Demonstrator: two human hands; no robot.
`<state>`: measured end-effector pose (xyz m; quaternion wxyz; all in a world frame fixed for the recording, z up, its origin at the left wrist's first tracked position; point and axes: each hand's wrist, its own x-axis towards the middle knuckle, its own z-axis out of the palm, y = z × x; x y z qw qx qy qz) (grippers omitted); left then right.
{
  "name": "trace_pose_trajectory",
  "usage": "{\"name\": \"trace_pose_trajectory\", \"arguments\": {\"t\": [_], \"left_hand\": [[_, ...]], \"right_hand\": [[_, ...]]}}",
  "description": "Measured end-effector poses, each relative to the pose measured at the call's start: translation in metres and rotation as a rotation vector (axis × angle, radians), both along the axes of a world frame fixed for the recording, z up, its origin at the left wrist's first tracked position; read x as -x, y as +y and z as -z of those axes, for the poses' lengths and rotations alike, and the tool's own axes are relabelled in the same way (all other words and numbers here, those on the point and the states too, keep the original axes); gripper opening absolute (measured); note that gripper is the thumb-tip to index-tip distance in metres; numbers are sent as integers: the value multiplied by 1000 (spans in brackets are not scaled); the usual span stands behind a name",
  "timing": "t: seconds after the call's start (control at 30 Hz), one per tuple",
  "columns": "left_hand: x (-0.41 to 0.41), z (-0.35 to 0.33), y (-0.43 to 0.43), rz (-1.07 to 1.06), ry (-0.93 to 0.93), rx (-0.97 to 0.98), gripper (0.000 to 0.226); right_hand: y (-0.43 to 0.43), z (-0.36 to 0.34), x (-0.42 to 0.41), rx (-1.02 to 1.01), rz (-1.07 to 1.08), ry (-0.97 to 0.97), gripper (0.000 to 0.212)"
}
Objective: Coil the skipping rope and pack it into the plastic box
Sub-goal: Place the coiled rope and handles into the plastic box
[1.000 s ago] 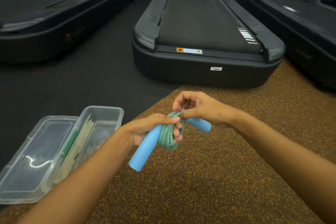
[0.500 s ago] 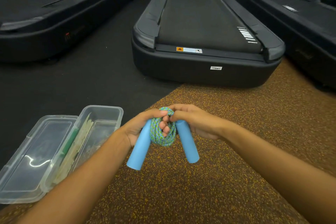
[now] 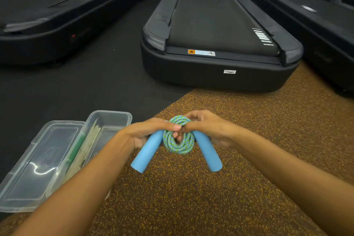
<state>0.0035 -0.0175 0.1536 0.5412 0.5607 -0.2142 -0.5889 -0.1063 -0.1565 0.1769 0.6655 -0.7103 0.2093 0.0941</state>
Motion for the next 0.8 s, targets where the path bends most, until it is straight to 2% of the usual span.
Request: {"name": "trace_pose_trajectory", "arguments": {"t": [0.07, 0.17, 0.23, 0.47, 0.63, 0.8], "left_hand": [[-2, 1, 0, 19, -52, 7, 7], [-8, 9, -1, -34, -111, 33, 46], [-13, 7, -1, -103, -157, 25, 58], [-24, -4, 10, -239, -173, 79, 40], [-52, -8, 47, -228, -194, 6, 48], [-83, -5, 96, -260, -223, -81, 43]], "right_hand": [[0, 2, -1, 19, 56, 12, 38], [-2, 5, -4, -19, 141, 21, 34], [-4, 6, -6, -59, 187, 17, 31], [10, 19, -25, -306, 313, -113, 40], [39, 28, -41, -477, 219, -146, 28], [82, 39, -76, -555, 165, -129, 21]]}}
